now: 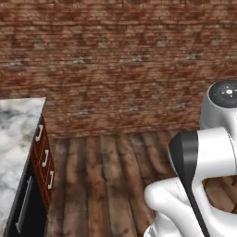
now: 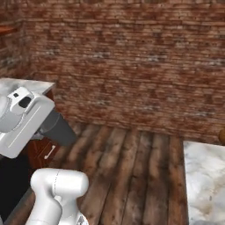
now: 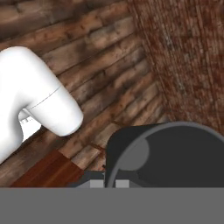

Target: There is a bowl on the dining counter. Grab a lemon wedge from the fridge and place it in the bowl. Then get the liquor bottle and glass cup from the cabinet and place them next to the bowl.

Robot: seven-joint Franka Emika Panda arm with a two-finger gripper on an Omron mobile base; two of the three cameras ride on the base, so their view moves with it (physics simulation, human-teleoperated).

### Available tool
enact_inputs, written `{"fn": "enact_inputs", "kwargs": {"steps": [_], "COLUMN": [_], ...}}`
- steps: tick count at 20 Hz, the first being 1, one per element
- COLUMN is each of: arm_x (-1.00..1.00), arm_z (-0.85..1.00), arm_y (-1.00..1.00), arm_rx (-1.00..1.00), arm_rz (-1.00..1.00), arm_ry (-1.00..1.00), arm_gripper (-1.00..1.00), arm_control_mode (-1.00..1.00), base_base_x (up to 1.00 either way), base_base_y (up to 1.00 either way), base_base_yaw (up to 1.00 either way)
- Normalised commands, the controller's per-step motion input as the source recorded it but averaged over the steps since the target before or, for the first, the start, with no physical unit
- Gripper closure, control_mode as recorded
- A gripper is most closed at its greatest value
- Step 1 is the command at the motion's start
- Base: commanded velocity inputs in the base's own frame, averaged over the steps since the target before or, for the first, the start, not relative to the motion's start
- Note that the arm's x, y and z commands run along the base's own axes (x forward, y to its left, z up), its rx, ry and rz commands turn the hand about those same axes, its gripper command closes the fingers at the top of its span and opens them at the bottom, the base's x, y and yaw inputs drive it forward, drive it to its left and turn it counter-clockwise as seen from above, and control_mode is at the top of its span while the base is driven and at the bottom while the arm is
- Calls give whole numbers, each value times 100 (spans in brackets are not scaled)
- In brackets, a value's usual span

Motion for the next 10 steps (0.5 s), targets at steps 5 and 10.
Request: {"fn": "enact_inputs", "kwargs": {"steps": [5, 10], "arm_x": [0, 0], "arm_z": [0, 0], "arm_y": [0, 0], "arm_rx": [0, 0], "arm_rz": [0, 0], "arm_ry": [0, 0], "arm_gripper": [100, 100], "arm_control_mode": [100, 100], "base_base_x": [100, 100], "base_base_y": [16, 25], "base_base_yaw": [-29, -46]}}
